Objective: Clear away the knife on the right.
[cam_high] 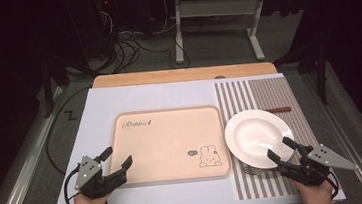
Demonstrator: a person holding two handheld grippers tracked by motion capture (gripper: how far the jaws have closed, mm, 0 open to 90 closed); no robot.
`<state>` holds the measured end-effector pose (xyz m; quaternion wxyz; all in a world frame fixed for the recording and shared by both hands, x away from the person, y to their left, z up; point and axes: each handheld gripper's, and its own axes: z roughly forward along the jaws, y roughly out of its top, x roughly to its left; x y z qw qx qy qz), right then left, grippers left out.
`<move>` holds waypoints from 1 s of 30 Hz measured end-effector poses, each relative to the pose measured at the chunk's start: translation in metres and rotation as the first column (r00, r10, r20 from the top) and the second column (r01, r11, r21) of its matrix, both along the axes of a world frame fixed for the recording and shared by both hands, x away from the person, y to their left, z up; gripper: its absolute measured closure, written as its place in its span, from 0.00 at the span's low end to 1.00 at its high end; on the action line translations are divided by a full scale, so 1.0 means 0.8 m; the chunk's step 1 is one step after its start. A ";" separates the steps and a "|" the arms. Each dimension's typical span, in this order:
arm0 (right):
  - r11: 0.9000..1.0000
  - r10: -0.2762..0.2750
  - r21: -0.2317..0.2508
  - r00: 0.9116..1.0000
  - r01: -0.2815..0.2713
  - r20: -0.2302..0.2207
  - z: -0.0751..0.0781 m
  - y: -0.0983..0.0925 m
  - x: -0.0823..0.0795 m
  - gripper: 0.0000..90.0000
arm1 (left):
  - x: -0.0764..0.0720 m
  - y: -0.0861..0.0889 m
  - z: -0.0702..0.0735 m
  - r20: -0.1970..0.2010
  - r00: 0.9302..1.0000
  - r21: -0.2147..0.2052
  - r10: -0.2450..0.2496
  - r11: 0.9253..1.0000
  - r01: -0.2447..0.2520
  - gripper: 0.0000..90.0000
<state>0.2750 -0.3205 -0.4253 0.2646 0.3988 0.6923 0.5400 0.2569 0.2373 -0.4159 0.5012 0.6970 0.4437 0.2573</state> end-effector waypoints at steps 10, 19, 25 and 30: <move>1.000 0.002 -0.001 1.000 -0.002 -0.002 0.001 0.002 -0.001 0.33 | -0.001 0.001 0.001 0.004 1.000 -0.006 0.006 1.000 -0.006 0.30; 1.000 0.004 0.006 1.000 -0.004 0.003 0.002 0.002 -0.001 0.33 | -0.001 0.001 0.001 0.004 1.000 -0.007 0.012 1.000 -0.012 0.30; 1.000 0.004 0.008 1.000 -0.004 0.005 0.002 0.002 -0.001 0.32 | 0.000 0.000 0.000 -0.009 1.000 -0.007 0.012 1.000 -0.012 0.30; 1.000 0.003 0.017 1.000 -0.003 0.000 0.002 0.001 0.000 0.32 | 0.000 0.001 0.000 -0.009 1.000 -0.011 0.017 1.000 -0.017 0.30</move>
